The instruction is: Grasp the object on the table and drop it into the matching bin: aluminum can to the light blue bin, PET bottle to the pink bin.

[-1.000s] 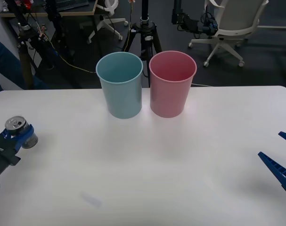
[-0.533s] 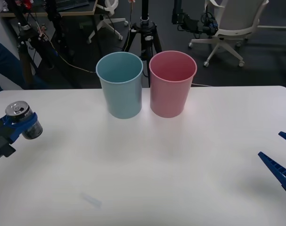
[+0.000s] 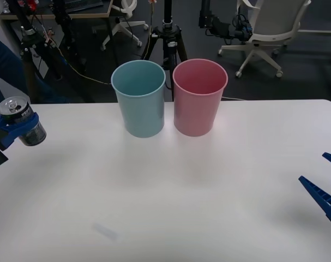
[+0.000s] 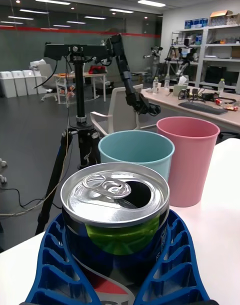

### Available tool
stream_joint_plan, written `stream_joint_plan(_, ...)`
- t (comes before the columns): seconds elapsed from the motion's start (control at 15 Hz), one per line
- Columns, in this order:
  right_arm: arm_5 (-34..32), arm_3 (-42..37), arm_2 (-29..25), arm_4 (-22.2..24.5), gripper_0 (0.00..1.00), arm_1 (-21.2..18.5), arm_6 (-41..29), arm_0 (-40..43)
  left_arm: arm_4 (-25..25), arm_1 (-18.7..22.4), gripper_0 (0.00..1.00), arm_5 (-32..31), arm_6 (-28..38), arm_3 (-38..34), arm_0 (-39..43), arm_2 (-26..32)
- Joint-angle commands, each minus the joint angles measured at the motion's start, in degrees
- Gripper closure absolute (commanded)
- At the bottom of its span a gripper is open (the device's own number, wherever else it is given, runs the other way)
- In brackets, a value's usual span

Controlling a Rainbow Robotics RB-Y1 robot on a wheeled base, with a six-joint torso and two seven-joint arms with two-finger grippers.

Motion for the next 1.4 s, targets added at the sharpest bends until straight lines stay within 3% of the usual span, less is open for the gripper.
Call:
stream_joint_plan(0.07, 0.00, 0.00, 0.00, 0.00, 0.00, 0.00, 0.00, 0.00, 0.07, 3.90, 0.99, 0.51, 5.79, -0.79, -2.28, -0.22)
stream_joint_plan(0.2, 0.00, 0.00, 0.00, 0.00, 0.00, 0.00, 0.00, 0.00, 0.07, 6.01, 1.00, 2.09, 8.69, -0.88, -7.11, -2.77)
stream_joint_plan(0.4, 0.00, 0.00, 0.00, 0.00, 0.00, 0.00, 0.00, 0.00, 0.07, 8.38, 1.00, 9.91, 10.09, -0.52, -17.84, -10.95)
stream_joint_plan(0.73, 0.00, 0.00, 0.00, 0.00, 0.00, 0.00, 0.00, 0.00, 1.65, 7.68, 1.00, 11.76, 9.83, 10.37, -37.79, -25.71)
stream_joint_plan(1.07, 0.00, 0.00, 0.00, 0.00, 0.00, 0.00, 0.00, 0.00, -1.69, -0.41, 1.00, 12.73, 9.39, 22.68, -52.73, -35.12)
stream_joint_plan(1.4, 0.00, 0.00, 0.00, 0.00, 0.00, 0.00, 0.00, 0.00, -10.65, -9.99, 1.00, 12.38, 9.65, 30.94, -58.44, -35.38)
